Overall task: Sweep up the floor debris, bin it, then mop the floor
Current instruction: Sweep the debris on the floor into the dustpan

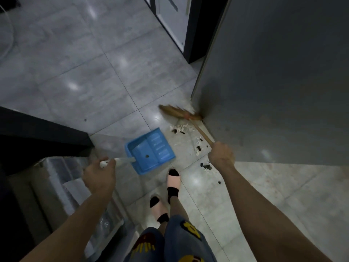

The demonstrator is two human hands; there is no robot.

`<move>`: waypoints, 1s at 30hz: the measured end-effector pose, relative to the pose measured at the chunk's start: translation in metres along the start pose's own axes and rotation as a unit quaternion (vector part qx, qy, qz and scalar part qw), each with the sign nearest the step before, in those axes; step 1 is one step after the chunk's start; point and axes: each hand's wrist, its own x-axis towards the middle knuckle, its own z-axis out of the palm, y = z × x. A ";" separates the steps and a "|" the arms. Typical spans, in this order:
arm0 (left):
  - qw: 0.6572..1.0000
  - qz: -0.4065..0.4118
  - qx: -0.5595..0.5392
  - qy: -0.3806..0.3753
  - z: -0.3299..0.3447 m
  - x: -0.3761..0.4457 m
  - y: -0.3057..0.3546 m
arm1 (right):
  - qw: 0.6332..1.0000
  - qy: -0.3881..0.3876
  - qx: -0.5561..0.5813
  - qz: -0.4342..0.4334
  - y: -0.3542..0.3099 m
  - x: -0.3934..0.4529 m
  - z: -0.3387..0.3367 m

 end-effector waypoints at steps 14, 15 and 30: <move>0.999 -0.003 -0.043 0.007 -0.021 -0.032 -0.075 | 0.996 0.004 0.078 0.044 0.033 -0.052 0.046; 0.999 -0.009 -0.039 0.008 -0.022 -0.033 -0.077 | 0.995 -0.012 0.090 0.052 0.034 -0.054 0.051; 0.999 -0.028 -0.038 0.000 -0.016 -0.066 -0.089 | 0.977 -0.046 0.165 0.125 0.101 -0.104 0.080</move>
